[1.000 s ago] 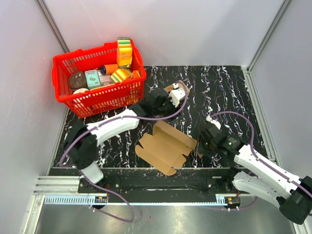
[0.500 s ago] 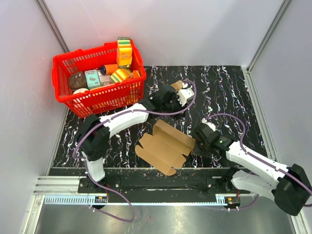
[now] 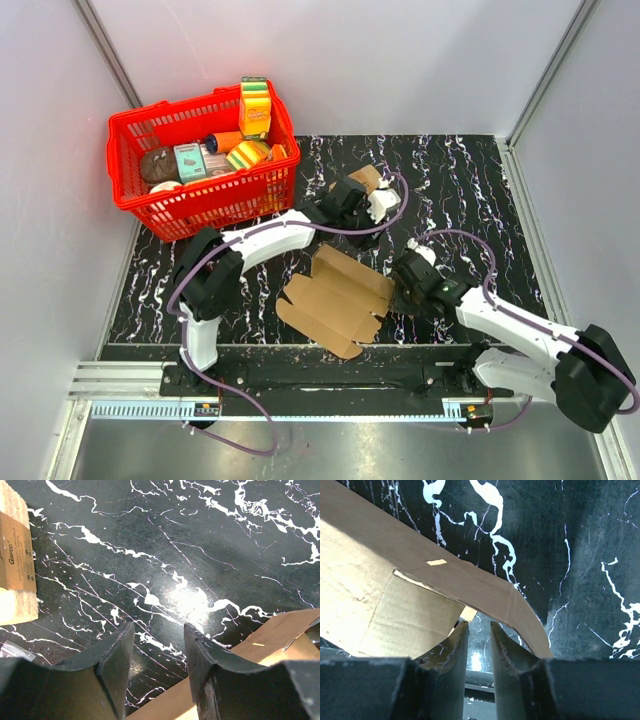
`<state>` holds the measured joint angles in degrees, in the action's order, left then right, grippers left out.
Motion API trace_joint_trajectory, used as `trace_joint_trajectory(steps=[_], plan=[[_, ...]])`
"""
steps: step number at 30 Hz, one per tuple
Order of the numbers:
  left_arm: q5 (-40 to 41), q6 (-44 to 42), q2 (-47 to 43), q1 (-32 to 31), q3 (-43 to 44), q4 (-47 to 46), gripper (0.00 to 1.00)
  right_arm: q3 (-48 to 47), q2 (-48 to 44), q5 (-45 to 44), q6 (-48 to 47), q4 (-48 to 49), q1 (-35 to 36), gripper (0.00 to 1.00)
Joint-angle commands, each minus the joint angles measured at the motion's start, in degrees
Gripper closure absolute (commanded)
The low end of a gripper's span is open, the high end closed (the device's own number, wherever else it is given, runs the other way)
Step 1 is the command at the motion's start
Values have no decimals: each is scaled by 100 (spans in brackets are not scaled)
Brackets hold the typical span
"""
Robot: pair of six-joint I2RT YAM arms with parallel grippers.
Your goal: Fold the paper box
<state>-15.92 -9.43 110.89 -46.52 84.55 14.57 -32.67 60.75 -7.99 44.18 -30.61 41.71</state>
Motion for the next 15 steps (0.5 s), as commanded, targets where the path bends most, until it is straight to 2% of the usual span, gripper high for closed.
trace_joint_trajectory(steps=[1, 15], plan=[[-253, 73, -15, 187, 211, -209, 52, -205, 270, -221, -243, 389, -32, 70], [-324, 231, 3, 530, 132, -156, 52, -574, 806, -537, -1271, 1206, -453, 70]])
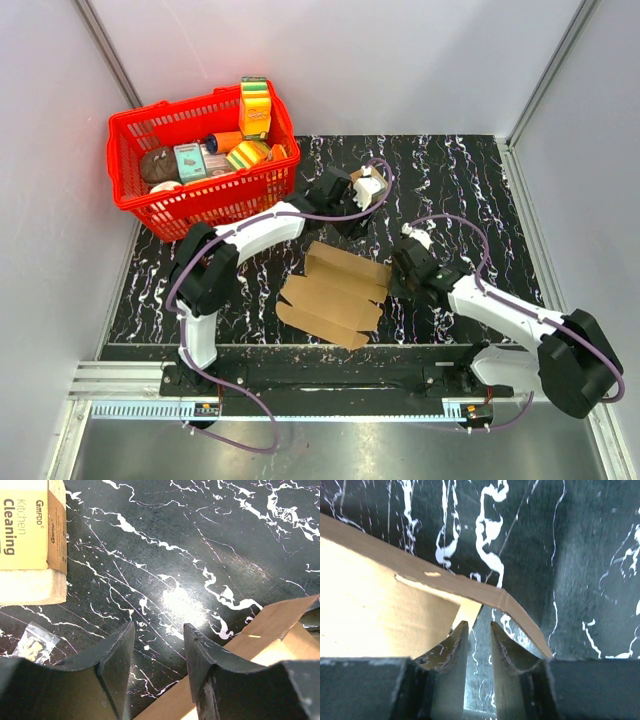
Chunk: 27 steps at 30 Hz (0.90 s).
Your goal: Fold the paper box
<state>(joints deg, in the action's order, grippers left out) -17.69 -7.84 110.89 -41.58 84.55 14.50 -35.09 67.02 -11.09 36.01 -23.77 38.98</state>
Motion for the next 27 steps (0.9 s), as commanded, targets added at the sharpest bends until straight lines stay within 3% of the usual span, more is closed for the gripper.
trace_joint_trajectory(steps=[1, 19, 27], plan=[[-112, 72, -6, 45, 132, -132, 52, -358, 258, -209, -541, 618, -215, 70], [538, 282, -779, 335, -510, -237, 52, -745, 1128, -8, -2053, 2559, -725, 68], [1022, 344, -1456, 502, -826, -255, 50, -991, 1542, 582, -2301, 2720, -822, 67]])
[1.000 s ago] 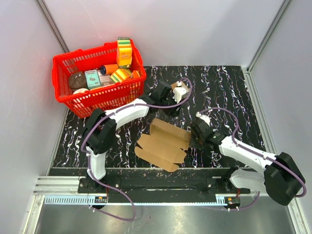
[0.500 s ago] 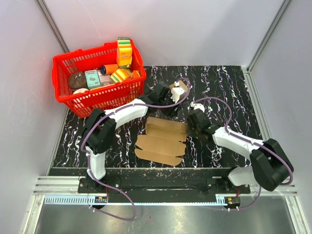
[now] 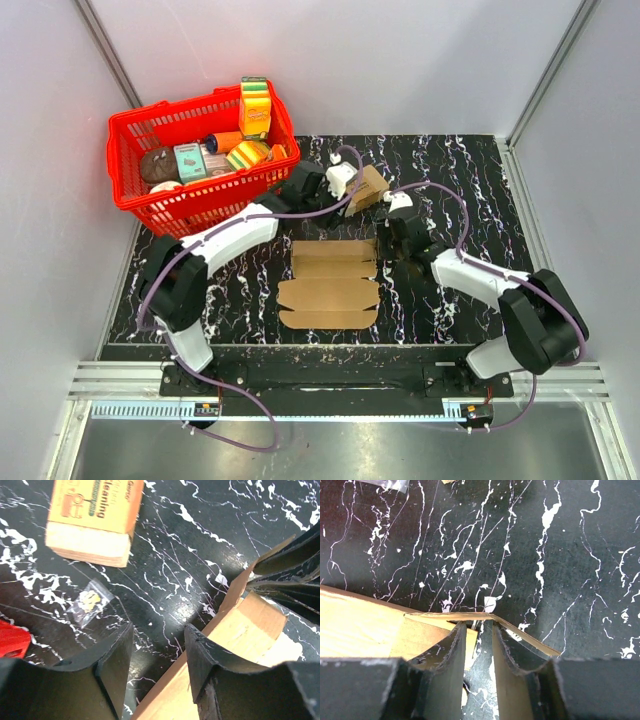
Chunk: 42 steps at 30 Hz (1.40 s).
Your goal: Fold the paper box
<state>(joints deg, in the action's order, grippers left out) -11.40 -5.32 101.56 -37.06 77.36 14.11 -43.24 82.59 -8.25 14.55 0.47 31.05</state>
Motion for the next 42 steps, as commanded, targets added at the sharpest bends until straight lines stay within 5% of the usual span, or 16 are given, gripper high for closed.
trace_joint_trajectory(steps=[1, 7, 17, 29, 42], plan=[[436, 93, -593, 50, -133, -224, 50, -132, -93, 315, -119, 278, -37, 67], [103, 172, -1058, 32, -555, -487, 51, 132, -848, 420, 311, -327, -29, 67], [506, 58, -1182, -433, -1117, -479, 68, 422, -1201, 623, 629, -952, -29, 72], [1411, 321, -1621, -487, -1970, -1103, 69, 378, -630, 395, 619, -900, -37, 77], [2062, 374, -2210, -486, -2709, -1701, 70, -78, -1272, 456, 505, -1040, -37, 81]])
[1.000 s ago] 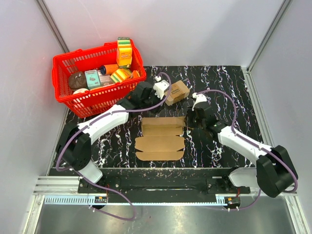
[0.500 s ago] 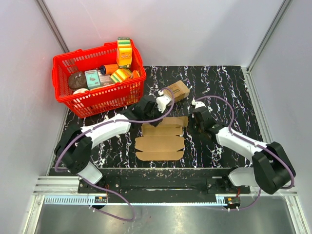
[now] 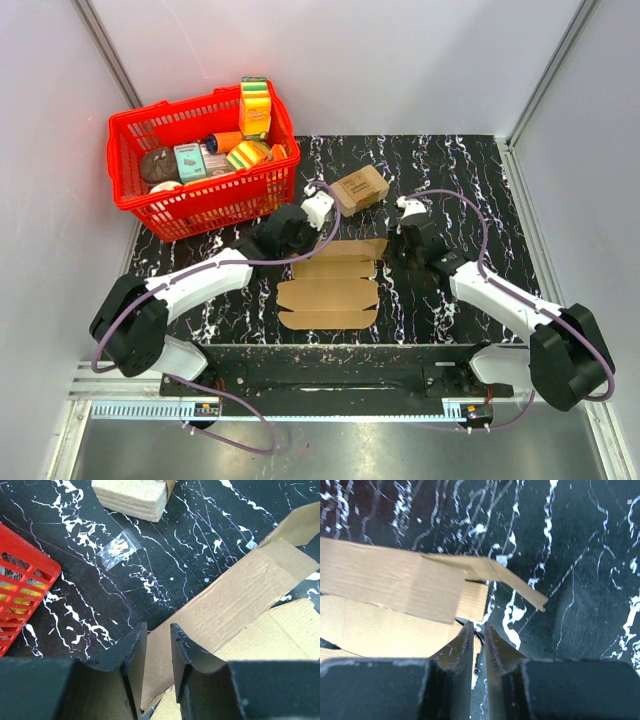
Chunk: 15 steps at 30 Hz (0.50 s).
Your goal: Fold the paper box
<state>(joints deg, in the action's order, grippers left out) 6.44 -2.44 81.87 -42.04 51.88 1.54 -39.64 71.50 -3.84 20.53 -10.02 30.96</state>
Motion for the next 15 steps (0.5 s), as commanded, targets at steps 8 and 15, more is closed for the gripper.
trace_joint_trajectory(steps=[8, 15], plan=[[192, 86, -329, 12, -564, -848, 71, -782, 100, -143, -208, 18, -37, 84], [86, 50, -241, 3, -758, -1103, 71, -1046, 425, -109, -340, -53, -29, 85]])
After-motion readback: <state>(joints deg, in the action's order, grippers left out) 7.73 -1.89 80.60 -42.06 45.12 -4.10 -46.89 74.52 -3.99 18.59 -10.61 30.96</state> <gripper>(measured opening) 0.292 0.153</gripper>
